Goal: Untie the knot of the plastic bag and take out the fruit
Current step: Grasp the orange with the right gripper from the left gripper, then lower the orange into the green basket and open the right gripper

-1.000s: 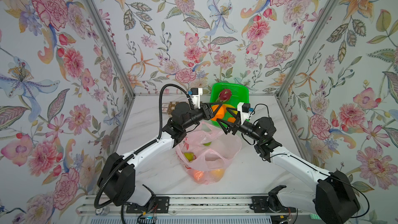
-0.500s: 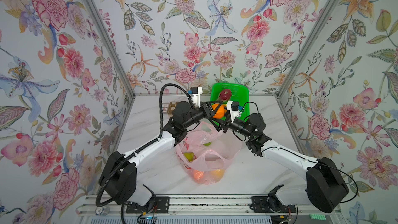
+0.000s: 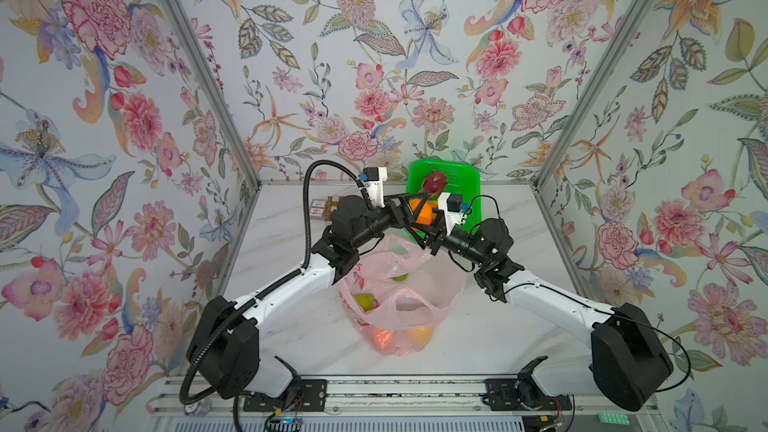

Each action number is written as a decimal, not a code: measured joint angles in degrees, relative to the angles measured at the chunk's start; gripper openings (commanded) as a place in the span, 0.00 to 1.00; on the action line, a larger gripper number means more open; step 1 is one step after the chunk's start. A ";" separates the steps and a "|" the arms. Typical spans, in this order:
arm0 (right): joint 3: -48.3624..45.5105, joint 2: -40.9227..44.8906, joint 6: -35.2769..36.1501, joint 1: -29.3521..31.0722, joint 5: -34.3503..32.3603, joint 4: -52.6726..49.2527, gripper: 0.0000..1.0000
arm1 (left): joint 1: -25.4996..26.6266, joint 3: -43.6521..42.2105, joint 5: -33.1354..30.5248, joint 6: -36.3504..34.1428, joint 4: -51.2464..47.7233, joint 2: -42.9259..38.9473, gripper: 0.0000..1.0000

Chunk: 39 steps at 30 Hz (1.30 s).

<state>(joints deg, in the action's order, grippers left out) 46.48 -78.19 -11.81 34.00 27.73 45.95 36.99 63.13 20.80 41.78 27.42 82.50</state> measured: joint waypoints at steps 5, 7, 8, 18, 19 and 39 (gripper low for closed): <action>0.00 1.73 -0.48 -1.62 -0.33 -1.16 0.51 | -0.46 -0.20 -3.37 -5.77 -4.28 -4.55 0.89; 0.13 2.14 -1.07 -3.50 -0.50 -2.08 0.52 | -0.70 -0.39 -4.83 -9.05 -5.97 -6.51 0.89; 0.50 2.16 -1.55 -4.57 -0.76 -2.89 0.52 | -0.74 -0.39 -5.27 -10.78 -6.99 -7.30 0.90; 10.34 -2.05 -9.73 -15.52 -3.34 -17.09 0.51 | -0.96 -4.00 -8.13 -31.12 -19.78 -11.37 0.90; 11.39 -3.10 -10.34 -16.24 -3.72 -18.75 0.51 | -0.98 -4.72 -7.91 -32.20 -20.44 -11.63 0.89; 33.64 -29.14 -10.64 -19.43 -23.26 -56.72 0.44 | -0.98 -6.38 -1.88 -37.27 -23.50 -12.02 0.89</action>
<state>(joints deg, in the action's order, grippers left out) 80.12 -107.33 -22.46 14.57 4.47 -10.76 36.01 56.75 18.92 4.51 3.92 70.48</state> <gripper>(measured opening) 0.518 0.891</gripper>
